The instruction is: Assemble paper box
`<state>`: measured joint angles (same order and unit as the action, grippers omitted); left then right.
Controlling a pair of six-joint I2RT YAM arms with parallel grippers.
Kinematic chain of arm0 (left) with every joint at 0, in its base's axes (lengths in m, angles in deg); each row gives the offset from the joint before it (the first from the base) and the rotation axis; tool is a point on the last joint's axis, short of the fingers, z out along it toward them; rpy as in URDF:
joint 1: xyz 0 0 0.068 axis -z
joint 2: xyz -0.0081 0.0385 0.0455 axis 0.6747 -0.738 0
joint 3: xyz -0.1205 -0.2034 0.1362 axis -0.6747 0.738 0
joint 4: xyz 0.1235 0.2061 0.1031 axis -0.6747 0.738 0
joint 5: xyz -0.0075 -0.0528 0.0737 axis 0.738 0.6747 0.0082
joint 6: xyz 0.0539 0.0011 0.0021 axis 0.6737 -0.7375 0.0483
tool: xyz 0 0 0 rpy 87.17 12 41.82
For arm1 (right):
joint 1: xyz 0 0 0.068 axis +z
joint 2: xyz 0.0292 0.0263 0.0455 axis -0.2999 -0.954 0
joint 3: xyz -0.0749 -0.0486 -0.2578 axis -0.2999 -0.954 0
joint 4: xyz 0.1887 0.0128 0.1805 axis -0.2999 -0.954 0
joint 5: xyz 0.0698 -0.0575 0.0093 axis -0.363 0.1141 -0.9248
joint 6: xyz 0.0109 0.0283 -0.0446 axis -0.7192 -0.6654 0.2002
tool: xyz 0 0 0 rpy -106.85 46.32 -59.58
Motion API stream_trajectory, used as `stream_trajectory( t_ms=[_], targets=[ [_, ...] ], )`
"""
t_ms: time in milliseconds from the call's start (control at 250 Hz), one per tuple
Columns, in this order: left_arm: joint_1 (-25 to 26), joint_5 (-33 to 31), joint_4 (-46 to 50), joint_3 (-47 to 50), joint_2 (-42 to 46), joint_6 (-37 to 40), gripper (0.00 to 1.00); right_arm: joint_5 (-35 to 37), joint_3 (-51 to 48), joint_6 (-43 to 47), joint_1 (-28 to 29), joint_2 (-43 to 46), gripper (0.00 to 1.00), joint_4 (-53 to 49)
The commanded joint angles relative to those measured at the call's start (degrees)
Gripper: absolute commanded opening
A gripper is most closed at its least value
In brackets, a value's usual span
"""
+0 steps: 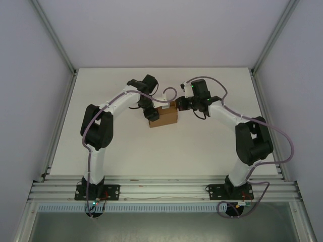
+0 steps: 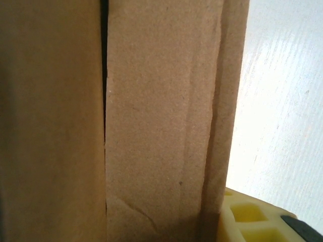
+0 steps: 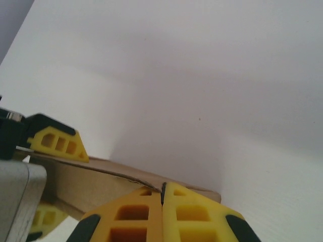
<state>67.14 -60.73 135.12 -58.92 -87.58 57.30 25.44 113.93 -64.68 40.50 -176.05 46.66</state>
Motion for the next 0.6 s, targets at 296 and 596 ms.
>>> stream_trajectory(
  t_ms=[296, 596],
  targets=[
    [0.71, 0.40, -2.81, 0.94, -0.97, -0.48, 0.44, 1.74, -10.03, 3.51, 3.14, 0.00, 0.00, 4.67],
    [0.74, -0.60, -3.83, 1.20, -0.07, -1.93, 0.52, 4.30, -18.46, 6.09, 3.14, 3.25, 0.00, 10.50]
  ],
)
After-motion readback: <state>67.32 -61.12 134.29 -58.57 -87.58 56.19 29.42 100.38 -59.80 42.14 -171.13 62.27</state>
